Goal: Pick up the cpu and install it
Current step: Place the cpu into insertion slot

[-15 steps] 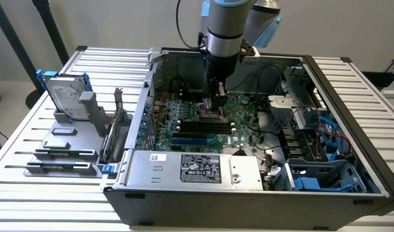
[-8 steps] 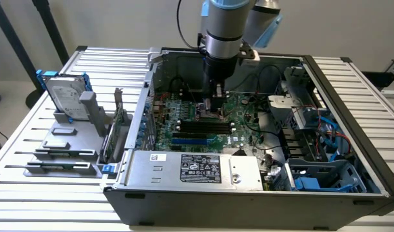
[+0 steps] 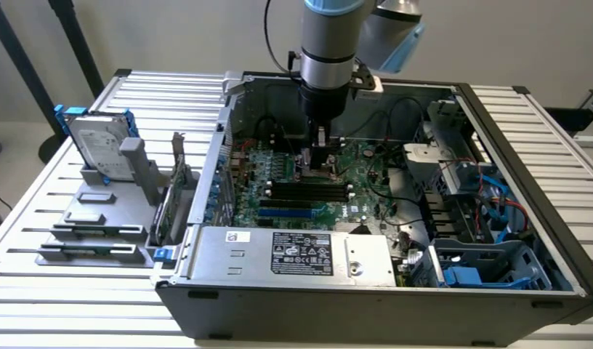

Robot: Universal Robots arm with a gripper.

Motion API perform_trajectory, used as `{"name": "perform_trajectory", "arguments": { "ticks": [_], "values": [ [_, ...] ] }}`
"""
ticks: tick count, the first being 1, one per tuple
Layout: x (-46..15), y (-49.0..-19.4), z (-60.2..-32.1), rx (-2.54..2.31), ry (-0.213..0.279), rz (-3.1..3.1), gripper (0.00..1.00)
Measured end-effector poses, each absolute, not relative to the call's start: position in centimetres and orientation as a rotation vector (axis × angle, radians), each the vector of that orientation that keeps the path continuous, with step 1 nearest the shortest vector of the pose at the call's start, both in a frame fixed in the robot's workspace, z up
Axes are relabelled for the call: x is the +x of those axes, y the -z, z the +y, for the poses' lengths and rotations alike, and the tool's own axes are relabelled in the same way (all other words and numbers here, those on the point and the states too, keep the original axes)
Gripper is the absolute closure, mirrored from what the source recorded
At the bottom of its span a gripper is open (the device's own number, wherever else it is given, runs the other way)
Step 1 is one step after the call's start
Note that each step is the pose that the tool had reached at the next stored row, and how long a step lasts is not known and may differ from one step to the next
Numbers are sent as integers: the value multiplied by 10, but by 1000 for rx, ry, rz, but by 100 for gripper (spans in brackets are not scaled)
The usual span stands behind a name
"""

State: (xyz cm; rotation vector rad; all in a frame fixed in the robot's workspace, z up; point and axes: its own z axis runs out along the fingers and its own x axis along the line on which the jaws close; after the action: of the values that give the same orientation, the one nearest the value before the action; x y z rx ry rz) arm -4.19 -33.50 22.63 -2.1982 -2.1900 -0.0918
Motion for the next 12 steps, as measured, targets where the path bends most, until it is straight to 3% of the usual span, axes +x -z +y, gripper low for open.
{"name": "perform_trajectory", "arguments": {
  "ticks": [12],
  "values": [
    [-42, -216, -335, -2246, 99, -2148, 45]
  ]
}}
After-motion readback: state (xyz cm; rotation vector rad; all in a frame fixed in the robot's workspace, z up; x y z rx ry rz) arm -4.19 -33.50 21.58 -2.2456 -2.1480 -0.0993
